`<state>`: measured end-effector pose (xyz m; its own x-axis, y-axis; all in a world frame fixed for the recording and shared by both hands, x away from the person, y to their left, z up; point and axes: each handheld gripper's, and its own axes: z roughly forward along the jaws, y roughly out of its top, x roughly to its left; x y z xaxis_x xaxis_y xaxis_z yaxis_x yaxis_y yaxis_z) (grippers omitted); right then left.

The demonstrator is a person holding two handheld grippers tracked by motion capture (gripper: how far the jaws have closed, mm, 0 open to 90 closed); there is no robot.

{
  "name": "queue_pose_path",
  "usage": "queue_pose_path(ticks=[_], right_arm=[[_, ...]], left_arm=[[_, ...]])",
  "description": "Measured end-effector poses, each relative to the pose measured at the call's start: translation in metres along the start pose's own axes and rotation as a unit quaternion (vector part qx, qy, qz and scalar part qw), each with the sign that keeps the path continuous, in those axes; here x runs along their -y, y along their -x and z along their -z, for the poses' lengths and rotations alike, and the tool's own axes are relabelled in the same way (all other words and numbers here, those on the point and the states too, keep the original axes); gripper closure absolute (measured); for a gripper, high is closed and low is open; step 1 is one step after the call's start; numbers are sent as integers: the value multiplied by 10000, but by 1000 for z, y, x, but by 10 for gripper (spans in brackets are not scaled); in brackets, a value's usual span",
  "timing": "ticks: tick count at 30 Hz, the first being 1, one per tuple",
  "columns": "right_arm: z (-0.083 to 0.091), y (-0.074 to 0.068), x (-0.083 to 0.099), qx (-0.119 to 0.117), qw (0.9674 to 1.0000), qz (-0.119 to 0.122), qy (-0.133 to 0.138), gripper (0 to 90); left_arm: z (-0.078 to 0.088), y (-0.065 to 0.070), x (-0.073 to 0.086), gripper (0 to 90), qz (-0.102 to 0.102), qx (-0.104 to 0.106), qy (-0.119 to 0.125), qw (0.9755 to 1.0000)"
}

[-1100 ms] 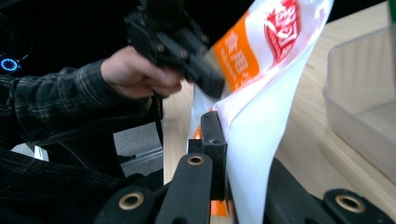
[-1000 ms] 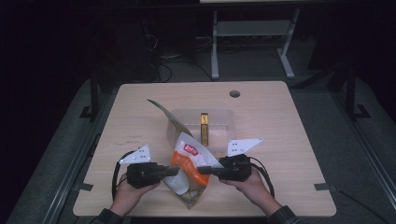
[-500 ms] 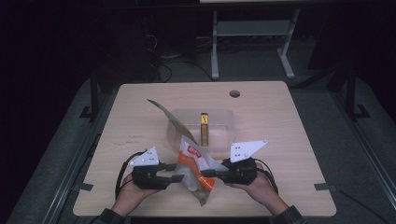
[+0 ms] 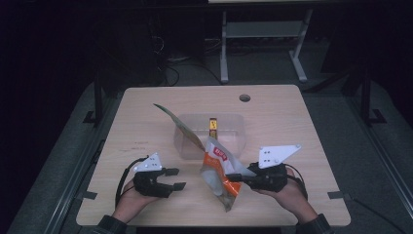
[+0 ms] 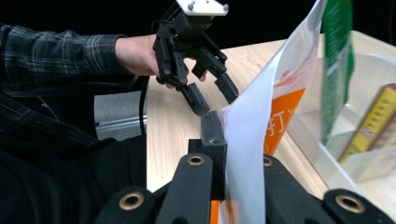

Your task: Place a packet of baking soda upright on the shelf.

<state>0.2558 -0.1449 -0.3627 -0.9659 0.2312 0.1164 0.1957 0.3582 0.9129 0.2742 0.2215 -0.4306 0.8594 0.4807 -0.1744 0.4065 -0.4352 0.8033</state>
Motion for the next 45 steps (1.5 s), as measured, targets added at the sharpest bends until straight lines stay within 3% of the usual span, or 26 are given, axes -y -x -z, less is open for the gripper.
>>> queue_pose_path(ticks=[7, 13, 29, 45], right_arm=[[18, 6, -1, 185, 9998, 65, 16, 900], [30, 17, -7, 327, 9994, 73, 43, 900], [46, 40, -36, 755, 9967, 267, 98, 900], [45, 80, -53, 1021, 9945, 132, 208, 900]], left_arm=[[4, -11, 3, 300, 111, -248, -95, 9996], [7, -14, 7, 276, 81, -383, -214, 9990], [13, -19, 12, 260, 145, -487, -237, 9984], [10, -19, 14, 240, 136, -469, -299, 9984]])
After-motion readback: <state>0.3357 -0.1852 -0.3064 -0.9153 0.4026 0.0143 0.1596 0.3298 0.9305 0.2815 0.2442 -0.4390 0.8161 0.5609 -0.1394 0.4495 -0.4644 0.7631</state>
